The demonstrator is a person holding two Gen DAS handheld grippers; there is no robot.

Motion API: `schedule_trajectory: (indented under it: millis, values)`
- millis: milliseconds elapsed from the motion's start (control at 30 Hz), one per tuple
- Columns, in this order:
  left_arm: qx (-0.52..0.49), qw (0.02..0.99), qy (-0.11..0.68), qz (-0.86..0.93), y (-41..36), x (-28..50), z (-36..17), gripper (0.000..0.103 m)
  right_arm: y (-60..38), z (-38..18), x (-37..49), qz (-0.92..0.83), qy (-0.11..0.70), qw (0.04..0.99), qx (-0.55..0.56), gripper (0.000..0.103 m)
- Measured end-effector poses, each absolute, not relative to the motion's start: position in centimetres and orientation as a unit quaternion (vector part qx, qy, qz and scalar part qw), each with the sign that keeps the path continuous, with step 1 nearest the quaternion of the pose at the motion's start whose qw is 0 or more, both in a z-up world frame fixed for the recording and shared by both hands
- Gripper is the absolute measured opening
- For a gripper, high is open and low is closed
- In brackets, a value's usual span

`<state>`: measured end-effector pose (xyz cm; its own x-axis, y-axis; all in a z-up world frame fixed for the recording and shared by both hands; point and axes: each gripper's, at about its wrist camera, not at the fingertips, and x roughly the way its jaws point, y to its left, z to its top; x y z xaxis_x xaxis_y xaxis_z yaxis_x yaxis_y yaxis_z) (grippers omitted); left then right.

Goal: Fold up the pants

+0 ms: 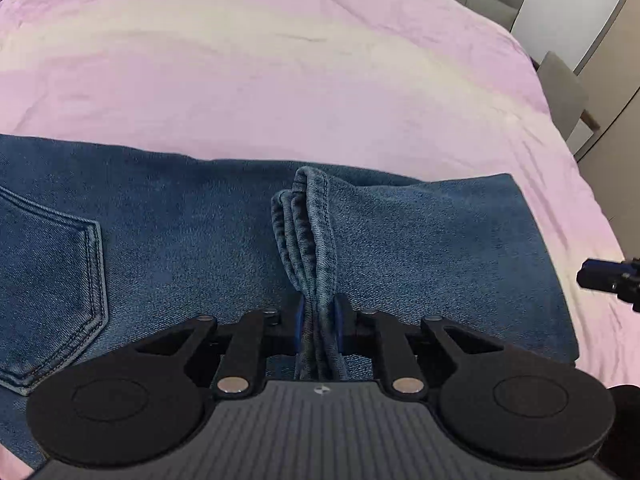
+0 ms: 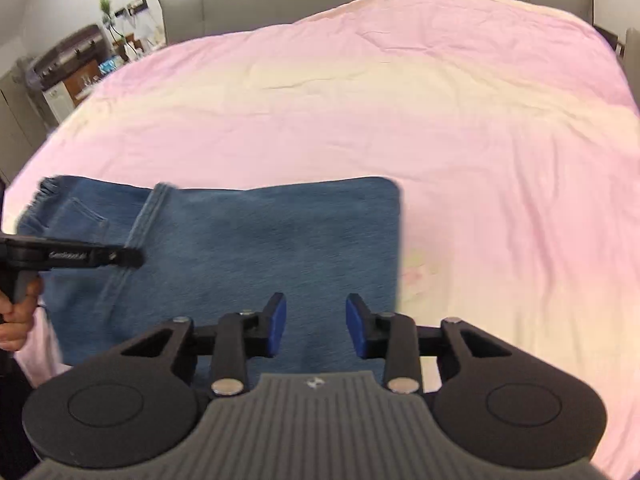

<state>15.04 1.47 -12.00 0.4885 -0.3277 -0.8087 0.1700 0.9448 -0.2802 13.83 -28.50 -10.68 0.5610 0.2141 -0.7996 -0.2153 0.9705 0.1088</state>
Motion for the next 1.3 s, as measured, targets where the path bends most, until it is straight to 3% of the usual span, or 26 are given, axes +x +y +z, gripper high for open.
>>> schedule_trajectory:
  millis: [167,333,400,667,1000,1300]
  values:
    - [-0.083,0.847,0.507,-0.133,0.3,16.0,-13.2,0.020,-28.6,-12.7,18.9,0.134,0.446,0.882,-0.073,0.009]
    - [-0.084,0.845,0.510,-0.134,0.3,16.3,-13.7,0.021,-27.4,-14.3,24.4,0.157,0.448,0.875,-0.095,0.006]
    - [-0.087,0.844,0.511,-0.136,0.5,16.5,-13.8,0.022,-27.4,-15.7,26.5,0.145,0.467,0.867,-0.098,0.000]
    - [-0.094,0.840,0.516,-0.140,0.9,17.2,-14.0,0.025,-28.4,-19.7,30.5,0.125,0.514,0.846,-0.062,0.000]
    - [-0.090,0.843,0.513,-0.137,0.9,16.9,-13.8,0.025,-28.4,-15.1,23.3,0.196,0.546,0.809,-0.088,0.001]
    - [-0.074,0.845,0.512,-0.137,0.3,16.9,-14.0,0.027,-28.4,-17.4,17.7,0.204,0.562,0.795,-0.105,0.001]
